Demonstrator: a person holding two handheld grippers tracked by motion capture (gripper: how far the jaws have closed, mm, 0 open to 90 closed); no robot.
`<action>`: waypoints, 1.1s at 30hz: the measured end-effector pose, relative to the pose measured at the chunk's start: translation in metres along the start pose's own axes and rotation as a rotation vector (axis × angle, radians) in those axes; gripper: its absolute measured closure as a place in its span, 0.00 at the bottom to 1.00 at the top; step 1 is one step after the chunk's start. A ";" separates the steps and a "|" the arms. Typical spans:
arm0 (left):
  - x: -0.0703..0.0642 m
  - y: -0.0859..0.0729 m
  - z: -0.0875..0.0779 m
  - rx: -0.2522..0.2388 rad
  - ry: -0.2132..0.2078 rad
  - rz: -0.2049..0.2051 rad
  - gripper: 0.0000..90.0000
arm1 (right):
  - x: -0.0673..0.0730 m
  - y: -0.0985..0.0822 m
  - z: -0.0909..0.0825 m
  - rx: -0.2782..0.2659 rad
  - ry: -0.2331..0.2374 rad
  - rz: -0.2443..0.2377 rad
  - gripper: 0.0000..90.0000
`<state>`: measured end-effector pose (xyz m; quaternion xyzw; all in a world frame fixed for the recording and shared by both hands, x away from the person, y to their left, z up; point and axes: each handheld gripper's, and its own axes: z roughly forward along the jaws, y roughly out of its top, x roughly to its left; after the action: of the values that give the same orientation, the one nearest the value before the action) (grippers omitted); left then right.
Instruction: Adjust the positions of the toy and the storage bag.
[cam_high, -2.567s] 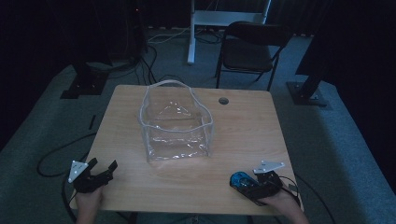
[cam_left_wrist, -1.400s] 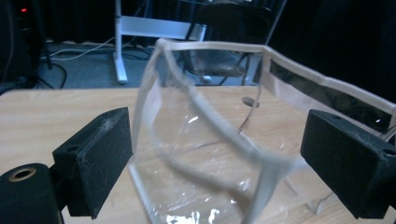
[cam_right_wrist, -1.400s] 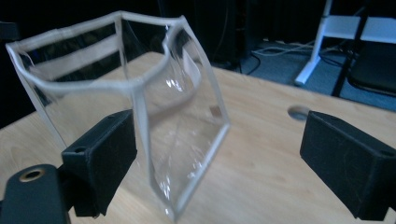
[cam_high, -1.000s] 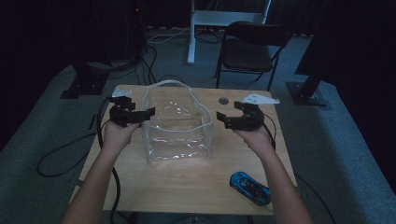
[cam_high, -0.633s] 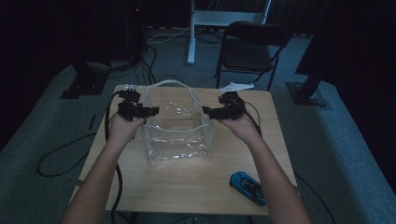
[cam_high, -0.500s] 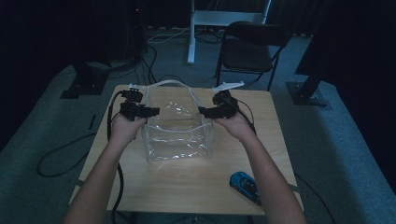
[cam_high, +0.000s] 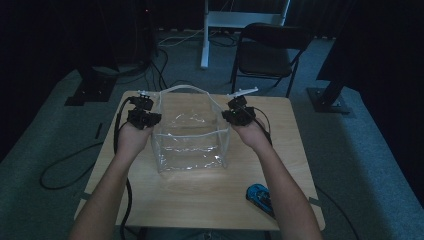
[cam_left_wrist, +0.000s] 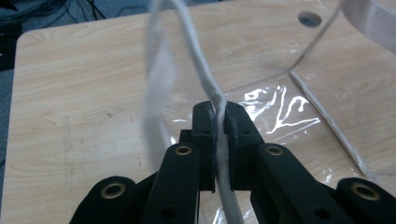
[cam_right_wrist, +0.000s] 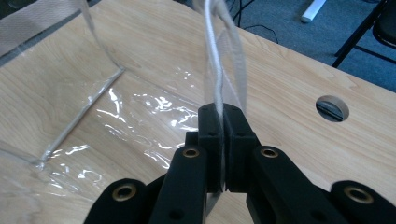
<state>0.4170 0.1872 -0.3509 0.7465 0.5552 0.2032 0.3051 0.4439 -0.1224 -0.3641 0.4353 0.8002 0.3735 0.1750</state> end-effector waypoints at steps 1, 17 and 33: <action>0.000 0.000 0.000 -0.001 -0.013 -0.002 0.94 | -0.002 -0.001 -0.003 -0.005 -0.005 -0.001 0.97; -0.095 0.021 -0.006 -0.057 -0.170 0.163 0.94 | -0.061 -0.041 -0.087 -0.071 -0.091 0.051 0.97; -0.212 0.025 0.016 -0.051 -0.282 0.314 0.93 | -0.134 -0.113 -0.156 -0.112 -0.202 0.180 0.97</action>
<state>0.3808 -0.0235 -0.3385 0.8371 0.3784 0.1558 0.3631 0.3606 -0.3410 -0.3520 0.5305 0.7142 0.3858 0.2444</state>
